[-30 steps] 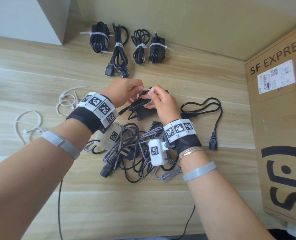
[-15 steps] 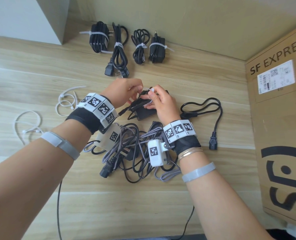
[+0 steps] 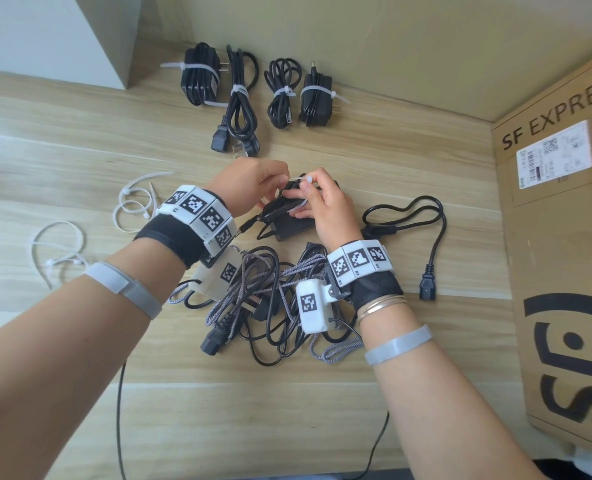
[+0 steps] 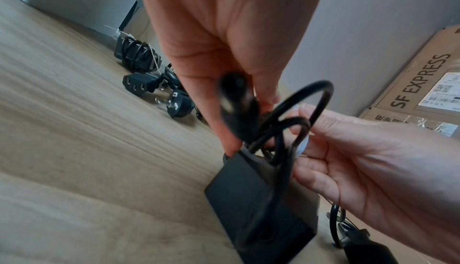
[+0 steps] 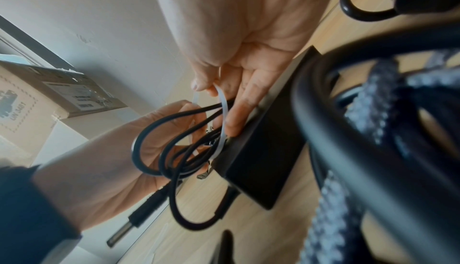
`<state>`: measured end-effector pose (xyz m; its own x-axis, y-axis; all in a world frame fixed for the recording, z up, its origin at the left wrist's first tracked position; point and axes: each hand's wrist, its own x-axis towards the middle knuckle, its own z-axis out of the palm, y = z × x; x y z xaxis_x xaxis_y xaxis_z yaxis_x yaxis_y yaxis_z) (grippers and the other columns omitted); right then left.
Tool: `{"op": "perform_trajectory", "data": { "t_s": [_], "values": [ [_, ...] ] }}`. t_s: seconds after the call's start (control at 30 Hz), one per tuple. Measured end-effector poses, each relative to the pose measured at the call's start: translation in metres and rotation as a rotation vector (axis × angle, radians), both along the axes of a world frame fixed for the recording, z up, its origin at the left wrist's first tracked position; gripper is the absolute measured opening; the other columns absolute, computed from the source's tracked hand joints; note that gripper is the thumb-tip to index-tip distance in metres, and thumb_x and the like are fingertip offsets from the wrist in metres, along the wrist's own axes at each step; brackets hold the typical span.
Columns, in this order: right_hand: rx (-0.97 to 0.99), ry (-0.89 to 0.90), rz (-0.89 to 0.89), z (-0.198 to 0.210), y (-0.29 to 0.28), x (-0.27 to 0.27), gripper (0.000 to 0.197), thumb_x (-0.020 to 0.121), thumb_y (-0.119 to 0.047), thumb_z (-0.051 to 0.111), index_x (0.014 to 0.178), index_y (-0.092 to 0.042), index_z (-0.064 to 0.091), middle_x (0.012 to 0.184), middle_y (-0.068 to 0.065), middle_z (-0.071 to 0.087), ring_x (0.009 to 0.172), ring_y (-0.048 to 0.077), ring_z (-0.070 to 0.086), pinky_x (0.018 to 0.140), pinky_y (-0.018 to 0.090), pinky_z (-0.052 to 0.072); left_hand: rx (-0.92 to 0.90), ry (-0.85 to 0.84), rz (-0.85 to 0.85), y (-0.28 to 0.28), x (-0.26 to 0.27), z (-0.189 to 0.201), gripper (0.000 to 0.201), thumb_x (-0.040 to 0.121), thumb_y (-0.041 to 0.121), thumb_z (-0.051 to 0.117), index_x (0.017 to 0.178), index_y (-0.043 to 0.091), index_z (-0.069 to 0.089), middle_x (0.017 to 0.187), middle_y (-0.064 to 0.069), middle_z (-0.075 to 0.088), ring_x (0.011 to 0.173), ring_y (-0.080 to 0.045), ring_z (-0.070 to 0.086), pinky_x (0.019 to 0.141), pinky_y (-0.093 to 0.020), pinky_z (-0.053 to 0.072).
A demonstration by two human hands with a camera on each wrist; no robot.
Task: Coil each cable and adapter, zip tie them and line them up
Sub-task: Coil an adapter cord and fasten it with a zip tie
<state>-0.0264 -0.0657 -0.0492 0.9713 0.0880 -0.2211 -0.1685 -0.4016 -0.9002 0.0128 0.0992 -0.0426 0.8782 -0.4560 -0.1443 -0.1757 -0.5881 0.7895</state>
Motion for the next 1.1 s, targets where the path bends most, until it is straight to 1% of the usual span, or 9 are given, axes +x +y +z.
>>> {"op": "perform_trajectory", "data": {
  "t_s": [0.17, 0.3, 0.4, 0.47, 0.57, 0.73, 0.93, 1.03, 1.1],
  "values": [
    [-0.038, 0.002, 0.014, -0.001, 0.000, 0.000, 0.023, 0.099, -0.026, 0.043, 0.076, -0.029, 0.044, 0.090, -0.006, 0.072, 0.067, 0.018, 0.069, 0.075, 0.042, 0.057, 0.016, 0.000, -0.007, -0.001, 0.000, 0.001, 0.022, 0.098, 0.015, 0.041, 0.087, 0.003, 0.057, 0.075, -0.009, 0.060, 0.075, -0.027, 0.065, 0.056, -0.015, 0.050],
    [-0.078, 0.003, 0.033, -0.001, 0.000, 0.003, 0.021, 0.095, -0.025, 0.050, 0.076, -0.034, 0.049, 0.086, -0.006, 0.070, 0.065, 0.015, 0.069, 0.074, 0.043, 0.058, 0.054, -0.075, -0.072, -0.002, -0.001, 0.004, 0.022, 0.097, 0.016, 0.043, 0.088, 0.004, 0.060, 0.073, -0.007, 0.060, 0.071, -0.026, 0.063, 0.060, -0.025, 0.052],
    [-0.013, 0.056, 0.001, 0.001, 0.002, 0.004, 0.007, 0.092, -0.018, 0.057, 0.090, -0.021, 0.062, 0.079, -0.009, 0.065, 0.070, 0.018, 0.068, 0.078, 0.042, 0.057, 0.054, -0.148, -0.105, -0.004, -0.002, 0.005, 0.021, 0.096, 0.016, 0.047, 0.086, 0.006, 0.062, 0.071, -0.001, 0.059, 0.069, -0.026, 0.062, 0.065, -0.034, 0.051],
    [0.046, 0.090, -0.021, 0.003, 0.002, 0.003, 0.012, 0.093, -0.018, 0.055, 0.095, -0.012, 0.065, 0.080, -0.005, 0.064, 0.073, 0.020, 0.067, 0.081, 0.043, 0.057, 0.050, -0.183, -0.091, -0.005, -0.003, 0.005, 0.019, 0.095, 0.016, 0.049, 0.088, 0.006, 0.064, 0.071, 0.003, 0.059, 0.071, -0.024, 0.062, 0.065, -0.030, 0.047],
    [0.086, 0.109, -0.055, 0.005, 0.001, 0.001, 0.024, 0.099, -0.026, 0.042, 0.082, -0.025, 0.059, 0.088, 0.000, 0.062, 0.075, 0.020, 0.069, 0.083, 0.043, 0.056, 0.055, -0.215, -0.075, -0.006, -0.005, 0.004, 0.016, 0.093, 0.018, 0.052, 0.096, 0.009, 0.065, 0.075, 0.001, 0.062, 0.074, -0.024, 0.062, 0.066, -0.026, 0.041],
    [0.095, 0.088, -0.097, 0.007, 0.001, 0.002, 0.022, 0.098, -0.020, 0.044, 0.077, -0.020, 0.039, 0.107, 0.028, 0.058, 0.084, 0.030, 0.069, 0.073, 0.037, 0.059, 0.042, -0.234, -0.056, -0.010, -0.009, 0.007, 0.027, 0.090, 0.023, 0.056, 0.115, 0.013, 0.057, 0.096, -0.003, 0.067, 0.079, -0.018, 0.057, 0.070, -0.025, 0.037],
    [0.157, 0.145, -0.044, 0.011, -0.001, 0.002, 0.023, 0.098, -0.015, 0.044, 0.076, -0.013, 0.042, 0.108, 0.034, 0.058, 0.093, 0.035, 0.066, 0.077, 0.030, 0.058, -0.038, -0.227, -0.104, -0.014, -0.011, 0.002, 0.015, 0.088, 0.016, 0.059, 0.101, 0.008, 0.063, 0.090, -0.007, 0.055, 0.082, -0.026, 0.058, 0.077, -0.037, 0.049],
    [0.174, 0.138, -0.036, 0.014, -0.002, -0.001, 0.026, 0.099, -0.012, 0.042, 0.073, -0.013, 0.039, 0.102, 0.036, 0.054, 0.098, 0.039, 0.064, 0.078, 0.027, 0.057, -0.120, -0.163, -0.065, -0.018, -0.010, -0.002, 0.012, 0.087, 0.012, 0.062, 0.097, 0.007, 0.066, 0.094, -0.002, 0.047, 0.084, -0.016, 0.053, 0.085, -0.019, 0.044],
    [0.194, 0.134, -0.014, 0.015, -0.002, -0.002, 0.027, 0.099, -0.009, 0.040, 0.072, -0.014, 0.040, 0.114, 0.032, 0.052, 0.104, 0.041, 0.061, 0.080, 0.027, 0.057, -0.110, -0.158, -0.058, -0.019, -0.009, -0.004, 0.012, 0.086, 0.011, 0.062, 0.096, 0.006, 0.067, 0.098, -0.001, 0.044, 0.087, -0.014, 0.049, 0.080, -0.010, 0.036]
  ]
}}
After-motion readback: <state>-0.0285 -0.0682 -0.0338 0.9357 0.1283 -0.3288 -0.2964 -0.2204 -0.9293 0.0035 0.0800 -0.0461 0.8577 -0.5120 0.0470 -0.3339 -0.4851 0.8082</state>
